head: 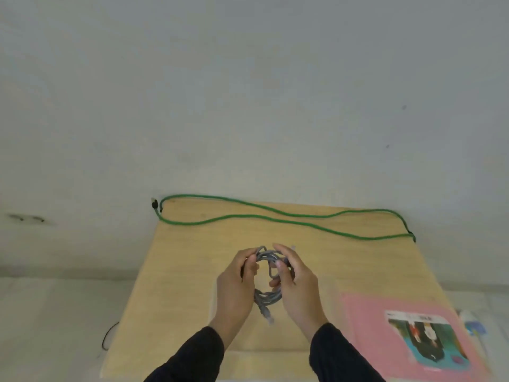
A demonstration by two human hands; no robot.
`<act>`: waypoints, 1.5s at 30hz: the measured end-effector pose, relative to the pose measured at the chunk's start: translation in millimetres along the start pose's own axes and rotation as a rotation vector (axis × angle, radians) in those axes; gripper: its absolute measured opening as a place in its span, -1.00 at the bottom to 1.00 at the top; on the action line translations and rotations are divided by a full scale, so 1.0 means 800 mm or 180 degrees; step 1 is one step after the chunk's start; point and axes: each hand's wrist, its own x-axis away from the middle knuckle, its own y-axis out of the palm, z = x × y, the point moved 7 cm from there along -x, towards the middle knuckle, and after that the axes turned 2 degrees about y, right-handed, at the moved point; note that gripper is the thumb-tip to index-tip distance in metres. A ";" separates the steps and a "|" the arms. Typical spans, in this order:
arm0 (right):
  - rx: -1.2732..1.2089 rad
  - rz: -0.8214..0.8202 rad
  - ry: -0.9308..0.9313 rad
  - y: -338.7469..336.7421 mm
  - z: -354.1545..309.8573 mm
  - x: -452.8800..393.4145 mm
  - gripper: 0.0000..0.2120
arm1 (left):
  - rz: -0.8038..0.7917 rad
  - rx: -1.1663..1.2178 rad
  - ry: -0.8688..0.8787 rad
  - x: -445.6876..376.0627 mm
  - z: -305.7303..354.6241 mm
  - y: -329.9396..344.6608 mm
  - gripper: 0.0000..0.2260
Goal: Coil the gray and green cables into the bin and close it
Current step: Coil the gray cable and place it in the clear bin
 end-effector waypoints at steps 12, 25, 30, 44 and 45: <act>0.0108 -0.0623 0.0732 0.040 0.107 0.028 -0.74 | -0.0201 -0.0831 -0.0677 0.036 -0.093 0.005 -0.82; 0.1570 -0.1416 0.0157 0.081 0.120 0.015 -0.46 | -0.0133 -0.1352 -0.0906 0.016 -0.109 0.004 -0.75; 0.2606 -0.0990 -0.0363 0.075 0.109 0.024 -0.51 | -0.0499 -0.1951 -0.0829 0.022 -0.110 0.004 -0.71; 0.3333 -0.0675 -0.0999 0.085 0.083 0.042 -0.39 | -0.0831 -0.3468 0.0531 0.051 -0.080 0.017 -0.54; 0.3322 -0.0683 -0.0966 0.084 0.084 0.043 -0.39 | -0.0818 -0.3486 0.0628 0.053 -0.077 0.018 -0.55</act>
